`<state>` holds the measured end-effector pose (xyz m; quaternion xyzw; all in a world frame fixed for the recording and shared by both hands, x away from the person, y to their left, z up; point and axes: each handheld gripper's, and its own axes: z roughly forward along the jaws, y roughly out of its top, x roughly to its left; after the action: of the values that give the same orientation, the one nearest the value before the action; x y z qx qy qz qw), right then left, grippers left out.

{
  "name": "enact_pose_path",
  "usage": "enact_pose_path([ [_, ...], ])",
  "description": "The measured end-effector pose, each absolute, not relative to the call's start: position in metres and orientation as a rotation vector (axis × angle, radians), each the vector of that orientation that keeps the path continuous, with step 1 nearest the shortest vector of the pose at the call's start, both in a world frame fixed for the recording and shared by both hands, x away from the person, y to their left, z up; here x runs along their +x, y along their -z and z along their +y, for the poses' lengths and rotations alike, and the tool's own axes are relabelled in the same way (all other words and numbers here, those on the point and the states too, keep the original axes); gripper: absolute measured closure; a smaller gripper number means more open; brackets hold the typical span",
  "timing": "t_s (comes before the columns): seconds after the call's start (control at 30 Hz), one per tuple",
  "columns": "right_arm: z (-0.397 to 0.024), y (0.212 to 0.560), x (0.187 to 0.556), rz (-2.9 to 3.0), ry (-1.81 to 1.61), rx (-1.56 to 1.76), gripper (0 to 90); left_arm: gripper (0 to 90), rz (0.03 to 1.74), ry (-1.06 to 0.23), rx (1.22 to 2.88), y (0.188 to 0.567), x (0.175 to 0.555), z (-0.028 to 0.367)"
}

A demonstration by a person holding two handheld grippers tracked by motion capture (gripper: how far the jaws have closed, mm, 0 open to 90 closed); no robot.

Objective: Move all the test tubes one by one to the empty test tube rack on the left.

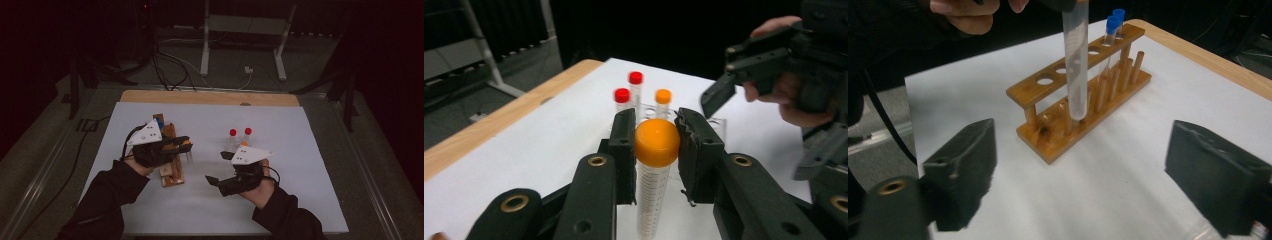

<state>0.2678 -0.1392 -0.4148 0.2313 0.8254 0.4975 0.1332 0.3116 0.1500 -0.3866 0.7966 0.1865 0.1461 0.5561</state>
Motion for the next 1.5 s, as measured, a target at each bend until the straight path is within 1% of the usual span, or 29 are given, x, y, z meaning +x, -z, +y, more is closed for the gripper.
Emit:
enact_pose_path([
  [0.1,-0.14,0.414,0.268,2.386,-1.463,0.684,2.6,72.0,0.459,-0.367,1.875,0.383,0.315,0.156],
  [0.17,-0.142,0.413,0.268,2.377,-1.478,0.686,0.0,72.0,0.475,-0.384,1.869,0.38,0.317,0.161],
  [0.57,-0.148,0.409,0.269,2.347,-1.528,0.685,0.0,72.0,0.562,-0.482,1.837,0.367,0.33,0.188],
  [0.8,-0.149,0.409,0.268,2.343,-1.533,0.674,0.0,72.0,0.614,-0.519,1.821,0.369,0.34,0.199],
  [1.2,-0.149,0.41,0.268,2.34,-1.539,0.673,0.0,72.0,0.713,-0.588,1.817,0.385,0.357,0.213],
  [1.5,-0.149,0.41,0.267,2.34,-1.538,0.669,0.0,72.0,0.773,-0.562,1.814,0.404,0.368,0.216],
])
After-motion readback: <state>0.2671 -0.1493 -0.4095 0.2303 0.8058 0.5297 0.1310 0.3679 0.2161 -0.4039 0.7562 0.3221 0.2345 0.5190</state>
